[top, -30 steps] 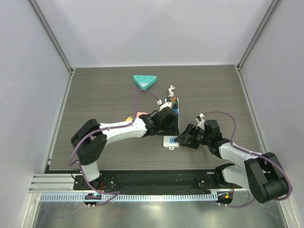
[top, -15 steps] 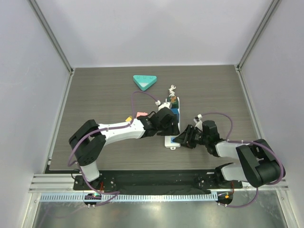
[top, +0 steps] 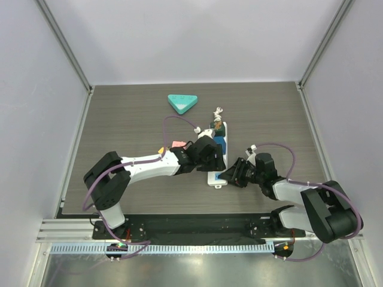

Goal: Pull the plug off the socket

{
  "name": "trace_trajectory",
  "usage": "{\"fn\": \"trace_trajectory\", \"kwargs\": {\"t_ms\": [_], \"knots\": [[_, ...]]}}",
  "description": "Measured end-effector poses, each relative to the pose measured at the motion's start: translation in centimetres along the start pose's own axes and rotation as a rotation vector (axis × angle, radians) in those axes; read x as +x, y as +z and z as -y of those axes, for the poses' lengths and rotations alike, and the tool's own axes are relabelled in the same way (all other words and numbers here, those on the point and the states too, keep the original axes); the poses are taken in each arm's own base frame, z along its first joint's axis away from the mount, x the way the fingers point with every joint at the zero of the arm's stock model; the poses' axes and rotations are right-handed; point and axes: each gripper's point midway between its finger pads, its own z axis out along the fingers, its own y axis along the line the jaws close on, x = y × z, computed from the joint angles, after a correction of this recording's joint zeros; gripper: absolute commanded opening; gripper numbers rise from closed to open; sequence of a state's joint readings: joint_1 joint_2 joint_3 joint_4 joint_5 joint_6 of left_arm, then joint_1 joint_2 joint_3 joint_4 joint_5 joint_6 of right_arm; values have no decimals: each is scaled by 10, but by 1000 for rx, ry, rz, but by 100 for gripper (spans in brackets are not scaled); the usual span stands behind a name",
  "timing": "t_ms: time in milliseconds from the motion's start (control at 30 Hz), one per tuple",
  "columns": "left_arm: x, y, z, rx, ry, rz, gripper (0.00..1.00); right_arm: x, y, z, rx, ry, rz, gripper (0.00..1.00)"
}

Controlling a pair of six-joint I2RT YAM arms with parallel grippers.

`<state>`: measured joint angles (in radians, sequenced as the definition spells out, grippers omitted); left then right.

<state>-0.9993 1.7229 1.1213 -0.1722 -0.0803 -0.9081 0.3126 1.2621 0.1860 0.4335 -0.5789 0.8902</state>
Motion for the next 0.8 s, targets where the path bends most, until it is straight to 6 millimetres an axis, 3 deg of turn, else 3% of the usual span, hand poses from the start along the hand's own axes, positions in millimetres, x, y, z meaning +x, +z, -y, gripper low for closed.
{"fn": "trace_trajectory", "kwargs": {"t_ms": [567,667,800], "knots": [[-1,-12,6,31,37,-11,0,-3,-13,2,75,-1,63,1],[-9,-30,12,59,55,0,0,-14,-10,2,97,0,93,1],[-28,-73,44,187,74,57,0,-34,-10,5,133,4,178,1]]}}
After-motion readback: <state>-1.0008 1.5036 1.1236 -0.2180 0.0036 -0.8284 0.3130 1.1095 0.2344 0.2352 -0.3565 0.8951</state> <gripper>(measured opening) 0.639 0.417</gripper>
